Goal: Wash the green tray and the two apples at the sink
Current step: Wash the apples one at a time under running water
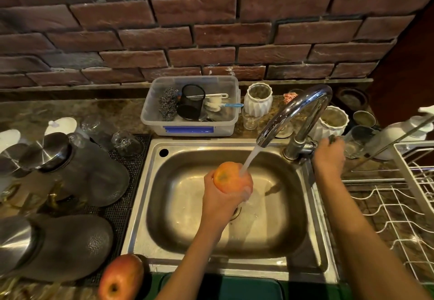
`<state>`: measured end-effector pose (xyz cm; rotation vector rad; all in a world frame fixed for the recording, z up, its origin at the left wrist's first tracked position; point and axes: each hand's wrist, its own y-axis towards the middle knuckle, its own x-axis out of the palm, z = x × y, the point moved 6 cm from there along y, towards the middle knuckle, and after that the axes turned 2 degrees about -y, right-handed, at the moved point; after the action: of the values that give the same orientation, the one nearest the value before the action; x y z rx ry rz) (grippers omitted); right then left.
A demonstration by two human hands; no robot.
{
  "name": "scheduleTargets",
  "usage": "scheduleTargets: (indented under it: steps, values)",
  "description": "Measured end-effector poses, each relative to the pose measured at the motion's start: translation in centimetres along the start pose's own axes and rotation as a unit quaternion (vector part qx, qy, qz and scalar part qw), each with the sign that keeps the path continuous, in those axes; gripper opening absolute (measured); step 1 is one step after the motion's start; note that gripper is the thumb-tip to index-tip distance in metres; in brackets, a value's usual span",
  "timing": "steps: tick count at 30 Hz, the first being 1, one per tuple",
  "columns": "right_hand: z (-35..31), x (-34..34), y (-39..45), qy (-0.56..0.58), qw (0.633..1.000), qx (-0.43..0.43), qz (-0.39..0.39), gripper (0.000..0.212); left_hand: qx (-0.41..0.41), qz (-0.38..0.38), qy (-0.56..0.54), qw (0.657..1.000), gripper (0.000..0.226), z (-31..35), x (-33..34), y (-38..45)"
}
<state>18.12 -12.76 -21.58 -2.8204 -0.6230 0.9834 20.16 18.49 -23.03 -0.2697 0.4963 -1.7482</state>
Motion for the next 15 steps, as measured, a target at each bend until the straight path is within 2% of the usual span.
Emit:
scheduleTargets:
  steps: [2, 4, 6, 8, 10, 12, 14, 15]
  values:
    - [-0.1, 0.8, -4.6, 0.059, 0.997, -0.029, -0.033, 0.04, -0.022, -0.027, -0.072, 0.997, 0.091, -0.7, 0.5, 0.0]
    - [0.1, 2.7, -9.6, 0.127, 0.979, -0.064, -0.146, 0.035, -0.045, -0.043, -0.126, 0.99, 0.088, -1.3, 1.0, -0.3]
    - [0.6, 5.0, -14.2, 0.155, 0.943, -0.062, -0.289, 0.03, -0.095, -0.045, -0.162, 0.981, 0.094, -1.9, 1.6, -0.8]
    - [1.0, 6.6, -17.2, 0.156, 0.911, -0.059, -0.376, 0.03, -0.119, -0.061, -0.182, 0.974, 0.083, -2.5, 2.2, -1.1]
    - [1.1, 7.0, -18.1, 0.164, 0.907, -0.057, -0.383, 0.027, -0.135, -0.067, -0.153, 0.977, 0.067, -2.6, 1.9, -1.1]
    - [1.0, 7.0, -17.8, 0.17, 0.91, -0.04, -0.377, 0.022, -0.132, -0.07, -0.05, 0.987, 0.066, -2.8, 0.8, -0.8]
    - [0.8, 7.1, -17.3, 0.161, 0.91, -0.015, -0.382, 0.019, -0.083, -0.079, 0.057, 0.992, 0.07, -2.6, -0.2, -0.4]
    - [0.8, 7.2, -17.2, 0.152, 0.909, -0.001, -0.388, 0.019, -0.053, -0.087, 0.074, 0.992, 0.07, -2.3, -0.3, -0.3]
